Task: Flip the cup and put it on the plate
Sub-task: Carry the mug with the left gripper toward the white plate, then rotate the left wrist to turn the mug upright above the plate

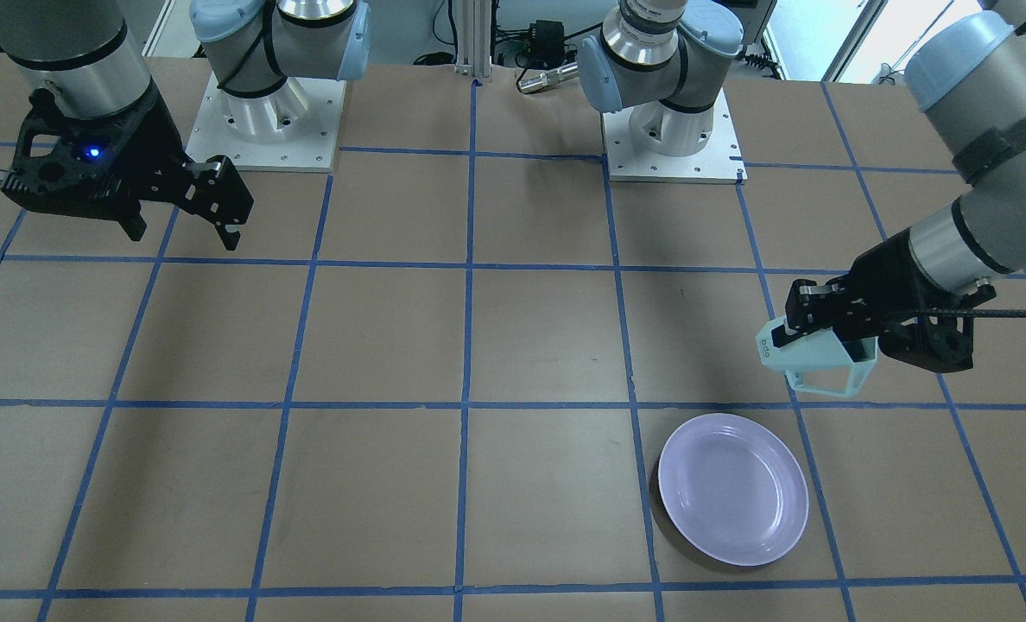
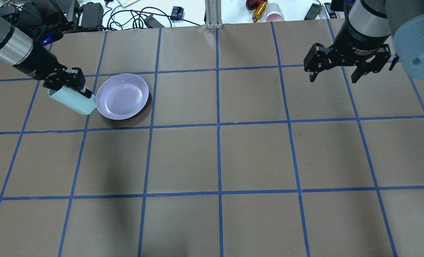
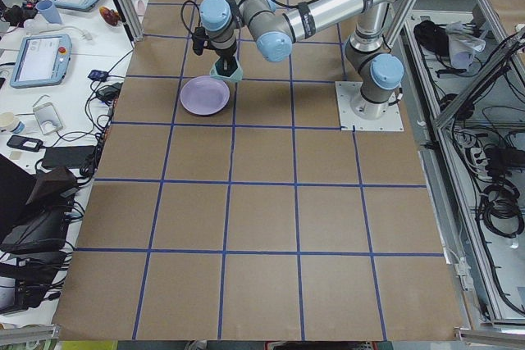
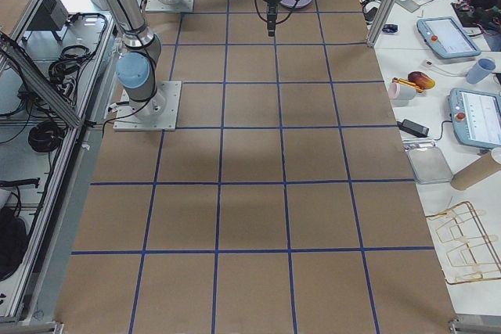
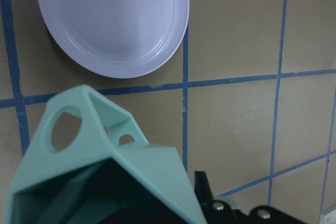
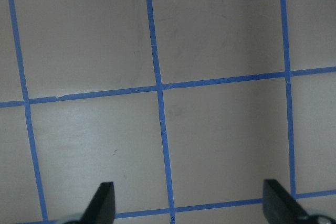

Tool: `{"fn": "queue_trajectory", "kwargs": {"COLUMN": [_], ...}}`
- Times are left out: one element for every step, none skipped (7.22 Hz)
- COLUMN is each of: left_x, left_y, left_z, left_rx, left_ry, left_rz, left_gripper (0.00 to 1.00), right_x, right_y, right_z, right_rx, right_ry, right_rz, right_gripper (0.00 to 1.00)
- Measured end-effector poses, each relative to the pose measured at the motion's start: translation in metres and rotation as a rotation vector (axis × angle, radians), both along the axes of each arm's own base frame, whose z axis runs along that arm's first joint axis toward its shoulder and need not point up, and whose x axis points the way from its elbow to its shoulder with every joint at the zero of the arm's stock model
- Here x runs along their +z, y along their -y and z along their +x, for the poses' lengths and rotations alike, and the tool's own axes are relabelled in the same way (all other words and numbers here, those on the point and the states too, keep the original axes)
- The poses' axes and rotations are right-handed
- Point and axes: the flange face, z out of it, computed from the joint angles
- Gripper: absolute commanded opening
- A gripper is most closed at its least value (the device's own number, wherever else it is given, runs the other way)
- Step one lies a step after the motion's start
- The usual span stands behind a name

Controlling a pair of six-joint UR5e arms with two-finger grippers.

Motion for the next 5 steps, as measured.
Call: {"fn": "queue_trajectory", "kwargs": {"left_x": [-0.003, -0.010, -0.019, -0.030, -0.042], "left_y": [0.008, 0.016, 0.025, 0.034, 0.042], "left_z": [-0.012, -0.018, -0.026, -0.037, -0.048], "left_rx": [-0.021, -0.042, -0.065, -0.092, -0.118], "left_ry": [0.053, 0.099, 0.133, 0.171, 0.209], "left_rz": [-0.033, -0.057, -0.075, -0.094, -0.113], "left_gripper": [0.00, 0.00, 0.00, 0.00, 0.00], "right_x": [0.000, 0.000, 0.000, 0.000, 0.000], "right_y": [0.000, 0.000, 0.000, 0.000, 0.000], "right_z": [0.000, 0.000, 0.000, 0.000, 0.000], "right_rx": [0.000, 0.000, 0.000, 0.000, 0.000], "right_ry": [0.000, 0.000, 0.000, 0.000, 0.000], "right_rz": [0.000, 0.000, 0.000, 0.001, 0.001], "right_gripper": [1.00, 1.00, 1.00, 1.00, 1.00]}}
